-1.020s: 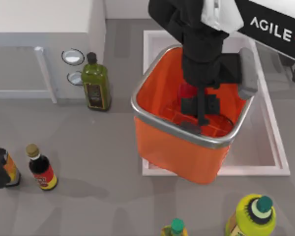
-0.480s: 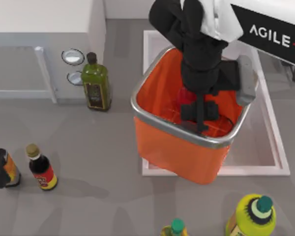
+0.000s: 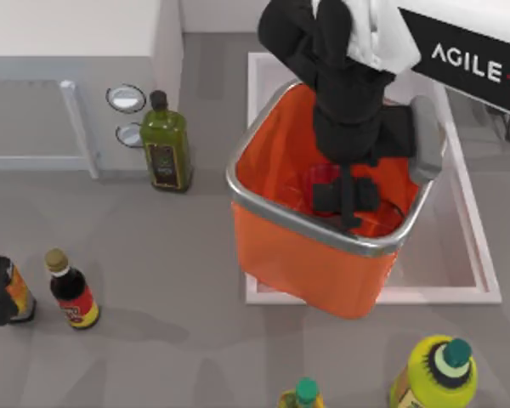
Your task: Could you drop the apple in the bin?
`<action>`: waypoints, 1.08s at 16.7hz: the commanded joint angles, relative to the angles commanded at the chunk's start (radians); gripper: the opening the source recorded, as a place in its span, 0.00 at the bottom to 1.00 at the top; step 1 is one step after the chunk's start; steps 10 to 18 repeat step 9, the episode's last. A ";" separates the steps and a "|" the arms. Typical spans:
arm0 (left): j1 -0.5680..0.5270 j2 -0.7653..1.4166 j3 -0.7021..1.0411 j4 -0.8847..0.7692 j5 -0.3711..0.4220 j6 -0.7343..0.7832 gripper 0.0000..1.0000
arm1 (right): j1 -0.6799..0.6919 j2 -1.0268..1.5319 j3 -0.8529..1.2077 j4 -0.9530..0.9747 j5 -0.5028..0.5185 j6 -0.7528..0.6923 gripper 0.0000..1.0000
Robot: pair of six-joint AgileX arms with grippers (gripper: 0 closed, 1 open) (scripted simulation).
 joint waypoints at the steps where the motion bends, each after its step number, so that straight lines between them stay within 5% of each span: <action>1: 0.000 0.000 0.000 0.000 0.000 0.000 1.00 | 0.000 0.000 0.000 0.000 0.000 0.000 0.83; 4: 0.000 0.000 0.000 0.000 0.000 0.000 1.00 | 0.000 0.000 0.000 0.000 0.000 0.000 1.00; 18: 0.000 0.000 0.000 0.000 0.000 0.000 1.00 | 0.000 0.000 0.000 0.000 0.000 0.000 1.00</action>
